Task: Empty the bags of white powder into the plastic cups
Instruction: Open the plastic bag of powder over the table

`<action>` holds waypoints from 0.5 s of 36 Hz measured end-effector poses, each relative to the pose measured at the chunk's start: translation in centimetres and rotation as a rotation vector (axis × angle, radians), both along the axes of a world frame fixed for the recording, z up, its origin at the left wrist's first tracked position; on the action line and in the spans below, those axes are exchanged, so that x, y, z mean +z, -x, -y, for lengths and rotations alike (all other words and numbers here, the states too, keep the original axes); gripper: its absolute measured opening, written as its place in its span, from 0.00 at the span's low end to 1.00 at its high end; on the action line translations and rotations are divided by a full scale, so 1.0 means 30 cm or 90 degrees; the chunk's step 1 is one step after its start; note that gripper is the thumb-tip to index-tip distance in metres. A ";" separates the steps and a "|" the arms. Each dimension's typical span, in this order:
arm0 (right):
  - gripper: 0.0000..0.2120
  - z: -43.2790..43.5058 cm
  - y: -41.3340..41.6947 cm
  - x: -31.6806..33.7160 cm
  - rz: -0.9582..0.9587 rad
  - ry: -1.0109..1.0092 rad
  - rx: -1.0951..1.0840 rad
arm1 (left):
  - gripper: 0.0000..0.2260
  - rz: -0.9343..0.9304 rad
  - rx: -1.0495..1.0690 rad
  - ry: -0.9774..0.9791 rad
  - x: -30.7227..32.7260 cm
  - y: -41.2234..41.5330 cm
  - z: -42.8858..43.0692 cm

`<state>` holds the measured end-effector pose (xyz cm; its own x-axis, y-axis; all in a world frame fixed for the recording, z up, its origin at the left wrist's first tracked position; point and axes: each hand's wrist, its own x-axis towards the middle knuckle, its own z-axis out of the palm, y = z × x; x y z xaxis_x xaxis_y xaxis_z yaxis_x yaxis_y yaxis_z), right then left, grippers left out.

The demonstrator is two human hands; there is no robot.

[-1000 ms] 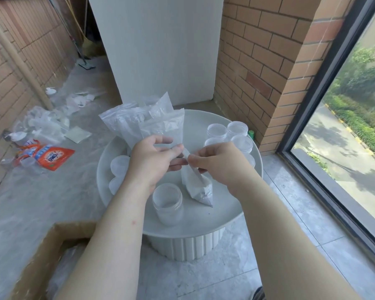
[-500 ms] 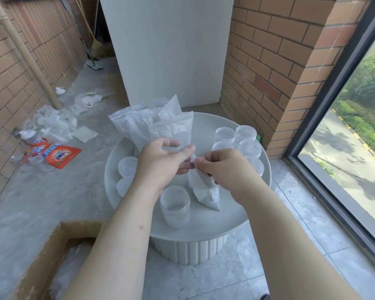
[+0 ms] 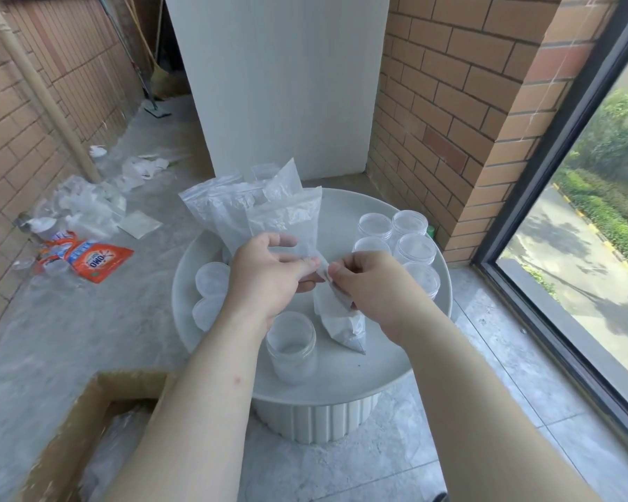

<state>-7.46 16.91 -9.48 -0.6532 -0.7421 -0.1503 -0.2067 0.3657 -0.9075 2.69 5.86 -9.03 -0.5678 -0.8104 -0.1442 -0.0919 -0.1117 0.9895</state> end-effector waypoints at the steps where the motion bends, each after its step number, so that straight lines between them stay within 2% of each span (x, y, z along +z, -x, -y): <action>1: 0.16 0.000 0.001 0.001 0.000 -0.001 -0.008 | 0.16 -0.001 0.013 -0.004 0.001 0.000 -0.001; 6: 0.16 -0.003 -0.004 0.002 -0.036 0.014 -0.003 | 0.18 0.001 0.058 0.004 0.002 0.009 -0.015; 12: 0.08 -0.011 -0.010 0.011 -0.149 0.034 0.053 | 0.20 0.005 0.057 0.019 -0.001 0.008 -0.011; 18: 0.17 -0.012 -0.016 0.014 -0.222 0.026 0.043 | 0.19 0.003 0.061 0.011 0.006 0.006 -0.019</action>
